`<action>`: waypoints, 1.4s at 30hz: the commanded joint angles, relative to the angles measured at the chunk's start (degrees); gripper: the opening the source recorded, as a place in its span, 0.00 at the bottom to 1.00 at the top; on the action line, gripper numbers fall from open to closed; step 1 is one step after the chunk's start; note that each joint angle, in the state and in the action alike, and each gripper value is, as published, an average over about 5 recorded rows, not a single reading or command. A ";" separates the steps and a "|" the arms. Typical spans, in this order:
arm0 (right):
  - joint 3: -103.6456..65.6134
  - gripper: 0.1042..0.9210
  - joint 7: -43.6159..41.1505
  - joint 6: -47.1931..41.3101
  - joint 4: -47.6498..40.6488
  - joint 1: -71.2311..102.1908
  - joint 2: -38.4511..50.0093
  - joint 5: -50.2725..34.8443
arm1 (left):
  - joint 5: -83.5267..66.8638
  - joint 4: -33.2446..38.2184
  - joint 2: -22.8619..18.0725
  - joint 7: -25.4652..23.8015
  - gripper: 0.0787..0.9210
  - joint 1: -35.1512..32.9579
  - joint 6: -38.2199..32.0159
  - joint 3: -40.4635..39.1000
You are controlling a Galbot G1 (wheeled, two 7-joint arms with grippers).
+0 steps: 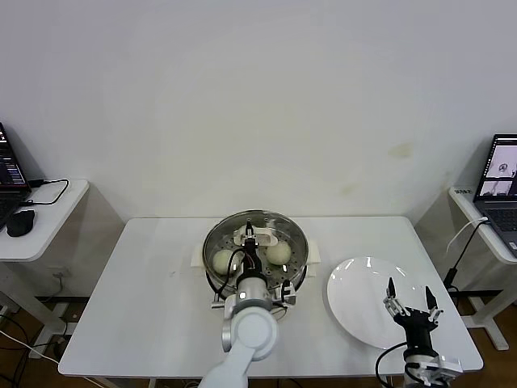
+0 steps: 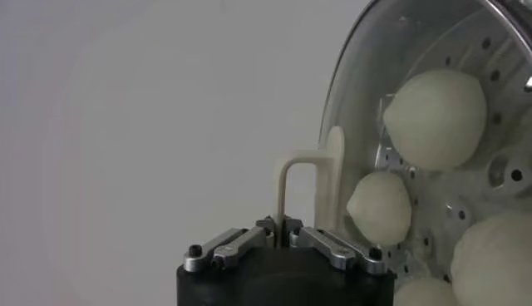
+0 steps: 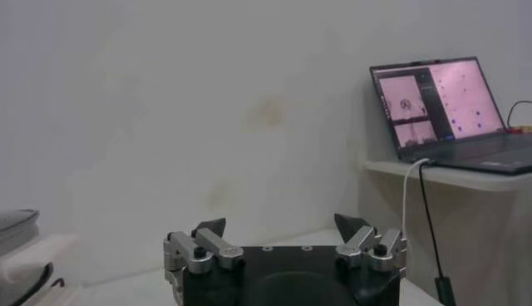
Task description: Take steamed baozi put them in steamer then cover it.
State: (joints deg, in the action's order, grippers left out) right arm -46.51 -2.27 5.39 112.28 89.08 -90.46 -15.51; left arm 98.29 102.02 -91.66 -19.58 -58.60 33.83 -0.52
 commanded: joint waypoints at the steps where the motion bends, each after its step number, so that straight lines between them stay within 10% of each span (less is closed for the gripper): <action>1: 0.05 0.88 -0.02 0.10 0.09 0.10 -0.04 0.03 | -0.26 -0.42 -0.01 0.78 0.07 -0.18 -0.33 0.01; 14: 0.00 0.88 0.00 0.26 0.15 0.23 -0.04 0.00 | -0.63 0.37 0.27 1.03 0.10 -0.54 -1.28 0.29; 36: -0.49 0.88 -0.19 -0.03 -0.10 -0.07 0.12 0.09 | -2.51 10.66 3.96 -2.09 0.83 -5.26 -1.15 -1.20; 42: -0.02 0.88 -0.20 -0.04 -0.05 0.23 0.11 0.51 | -3.53 14.27 4.97 -2.41 0.88 -6.90 -1.18 -1.49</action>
State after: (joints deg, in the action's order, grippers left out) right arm -46.79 -2.46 5.36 112.21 89.13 -90.35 -15.19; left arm 95.77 110.66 -87.73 -21.36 -63.76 32.66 -1.84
